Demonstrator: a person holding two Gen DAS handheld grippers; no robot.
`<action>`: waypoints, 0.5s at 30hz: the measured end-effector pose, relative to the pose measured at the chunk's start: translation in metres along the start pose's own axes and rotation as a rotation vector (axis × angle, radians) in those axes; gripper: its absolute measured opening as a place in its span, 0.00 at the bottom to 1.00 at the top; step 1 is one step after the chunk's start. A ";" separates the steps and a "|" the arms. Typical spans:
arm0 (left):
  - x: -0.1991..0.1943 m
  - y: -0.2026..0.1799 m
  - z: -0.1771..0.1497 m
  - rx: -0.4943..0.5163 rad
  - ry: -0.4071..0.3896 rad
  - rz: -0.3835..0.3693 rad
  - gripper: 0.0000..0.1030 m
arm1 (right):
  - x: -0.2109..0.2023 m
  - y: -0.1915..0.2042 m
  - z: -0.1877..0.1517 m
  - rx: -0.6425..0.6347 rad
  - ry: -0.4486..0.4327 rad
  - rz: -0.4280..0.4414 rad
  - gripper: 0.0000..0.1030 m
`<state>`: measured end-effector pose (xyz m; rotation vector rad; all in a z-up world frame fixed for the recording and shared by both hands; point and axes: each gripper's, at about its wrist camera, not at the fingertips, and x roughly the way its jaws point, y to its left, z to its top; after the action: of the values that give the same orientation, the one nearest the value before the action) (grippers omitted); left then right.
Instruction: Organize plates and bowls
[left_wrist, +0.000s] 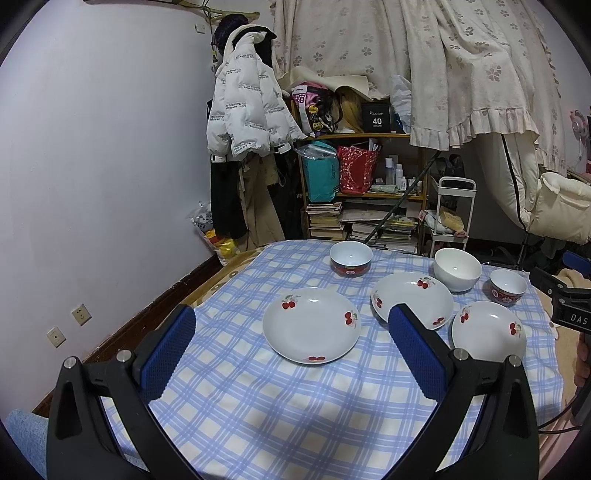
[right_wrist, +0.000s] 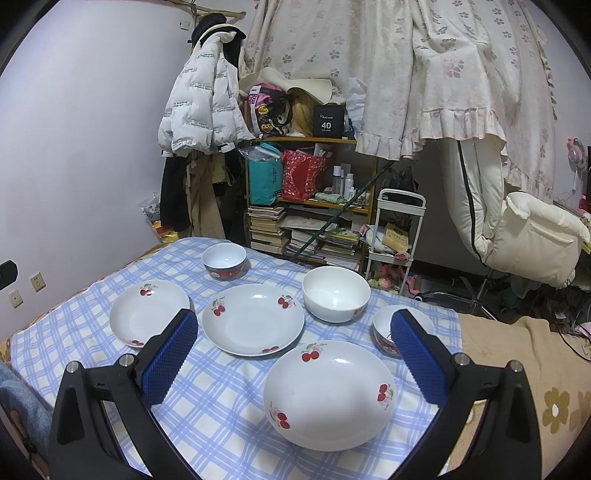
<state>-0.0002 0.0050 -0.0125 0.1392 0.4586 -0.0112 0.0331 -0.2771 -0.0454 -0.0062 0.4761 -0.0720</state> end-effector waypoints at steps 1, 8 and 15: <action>0.000 0.000 0.000 0.000 0.000 0.000 0.99 | -0.001 0.001 0.000 0.001 0.000 0.000 1.00; 0.000 0.000 0.000 -0.002 0.001 0.000 0.99 | -0.002 0.003 0.001 -0.001 0.001 0.000 1.00; 0.000 0.000 0.000 -0.001 0.002 0.000 0.99 | 0.001 0.007 -0.005 -0.002 0.003 -0.001 1.00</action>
<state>-0.0001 0.0048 -0.0124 0.1387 0.4601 -0.0110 0.0323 -0.2697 -0.0509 -0.0083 0.4789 -0.0727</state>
